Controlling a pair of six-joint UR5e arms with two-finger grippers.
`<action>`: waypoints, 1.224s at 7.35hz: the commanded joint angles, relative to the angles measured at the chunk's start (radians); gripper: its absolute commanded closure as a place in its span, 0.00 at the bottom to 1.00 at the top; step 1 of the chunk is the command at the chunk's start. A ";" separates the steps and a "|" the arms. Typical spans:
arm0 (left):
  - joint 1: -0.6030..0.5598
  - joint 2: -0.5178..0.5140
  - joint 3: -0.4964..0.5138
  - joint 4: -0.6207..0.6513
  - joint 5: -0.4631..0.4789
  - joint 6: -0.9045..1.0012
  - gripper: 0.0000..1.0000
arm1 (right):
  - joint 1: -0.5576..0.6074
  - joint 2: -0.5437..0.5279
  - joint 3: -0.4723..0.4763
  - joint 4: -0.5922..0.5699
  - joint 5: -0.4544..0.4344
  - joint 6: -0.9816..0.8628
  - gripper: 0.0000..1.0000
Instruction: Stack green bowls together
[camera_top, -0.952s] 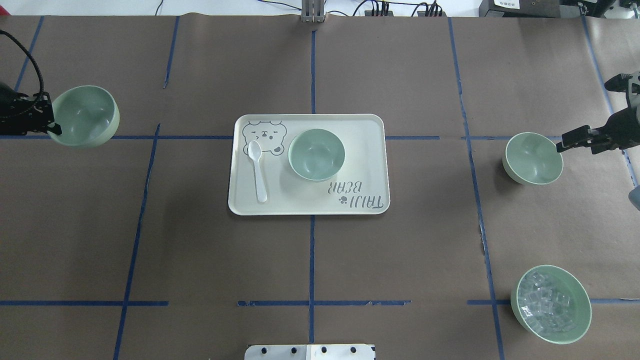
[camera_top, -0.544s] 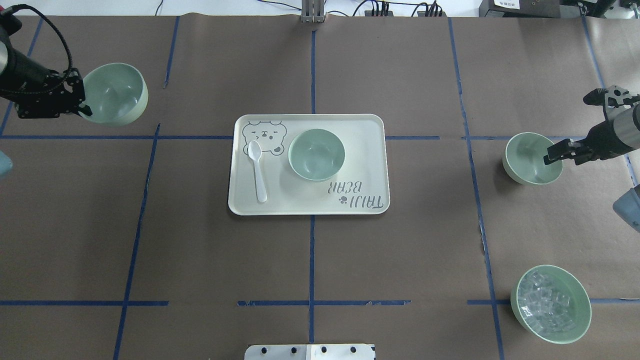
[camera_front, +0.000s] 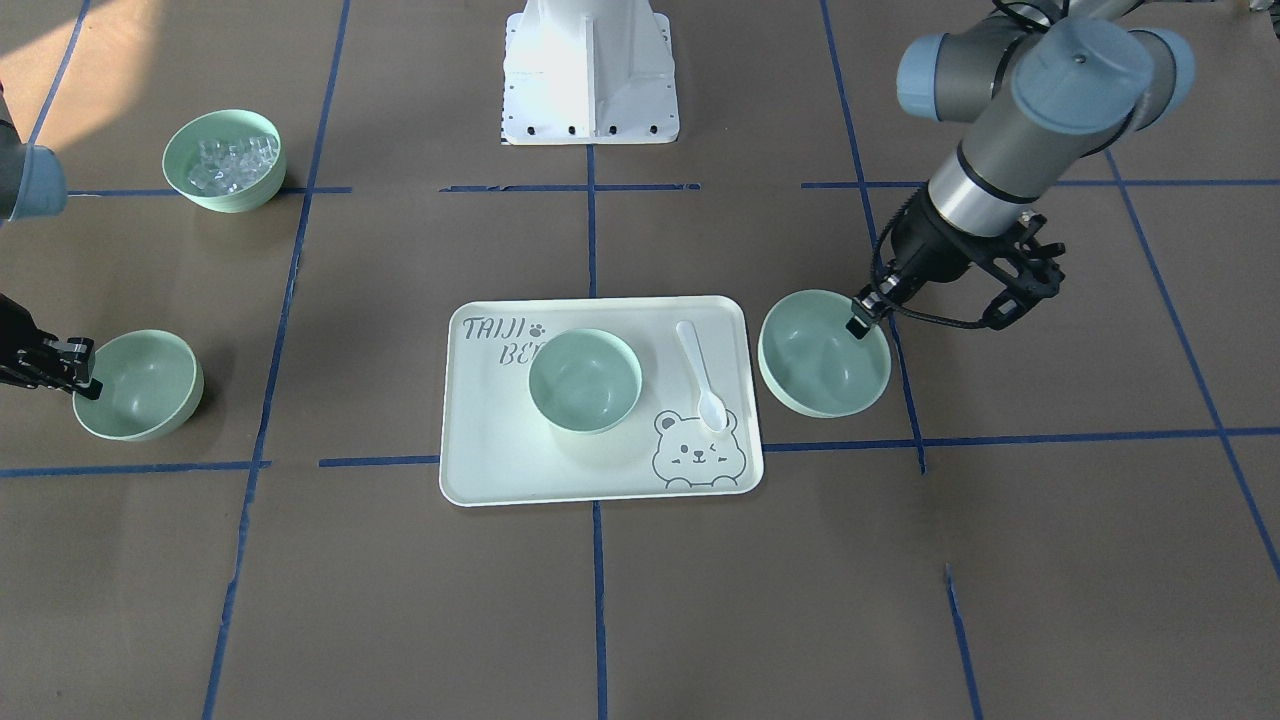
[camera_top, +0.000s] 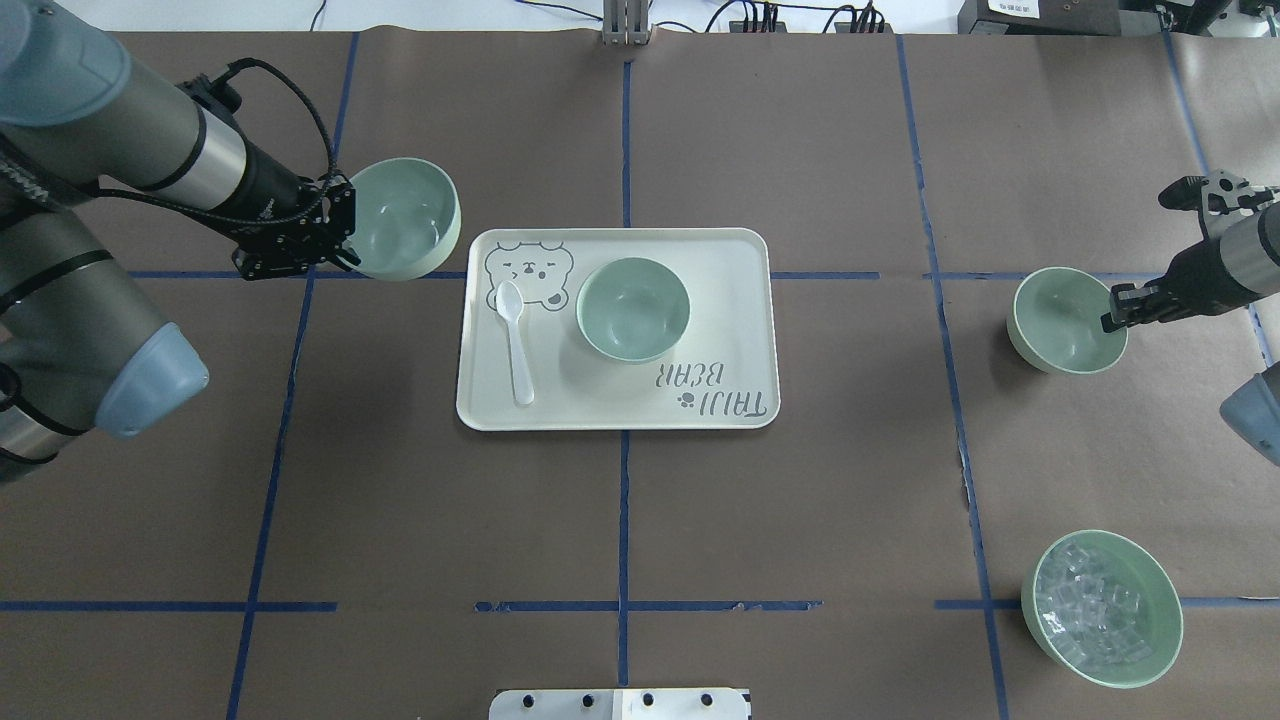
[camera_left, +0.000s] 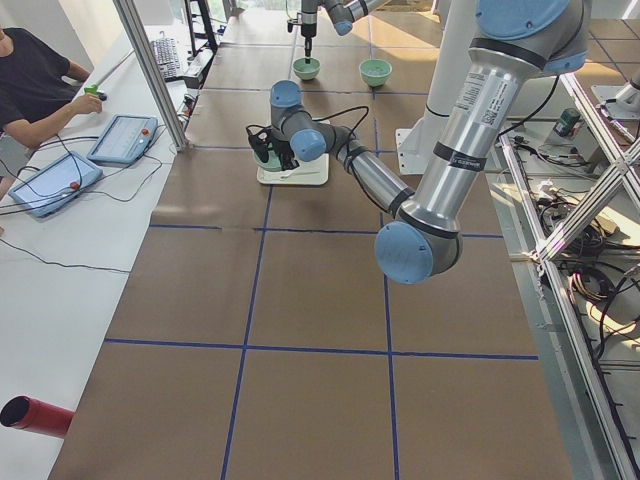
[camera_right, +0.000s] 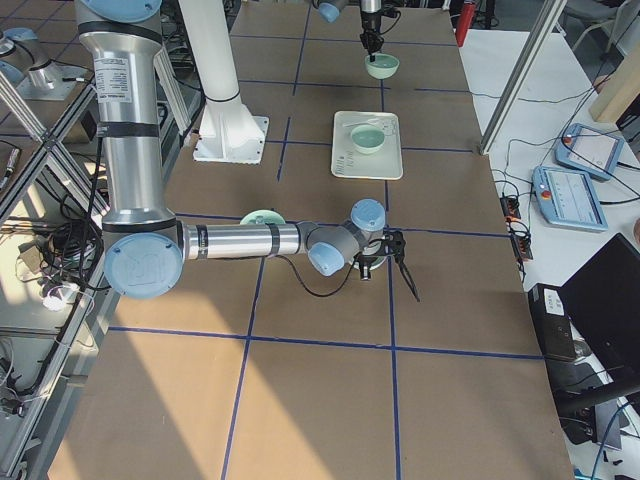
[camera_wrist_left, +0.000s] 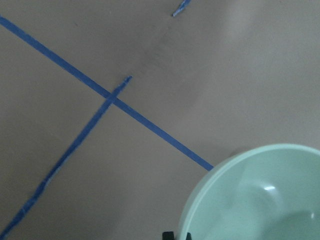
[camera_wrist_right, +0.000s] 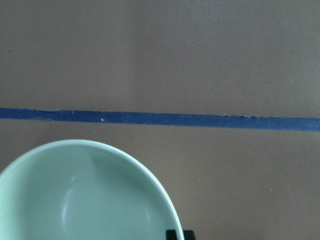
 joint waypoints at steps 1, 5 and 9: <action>0.116 -0.131 0.070 -0.007 0.075 -0.122 1.00 | 0.011 0.009 0.005 -0.001 0.038 0.004 1.00; 0.179 -0.272 0.194 -0.013 0.130 -0.161 1.00 | 0.137 0.087 0.003 -0.055 0.184 0.004 1.00; 0.237 -0.311 0.248 -0.019 0.168 -0.155 1.00 | 0.151 0.096 0.006 -0.057 0.200 0.004 1.00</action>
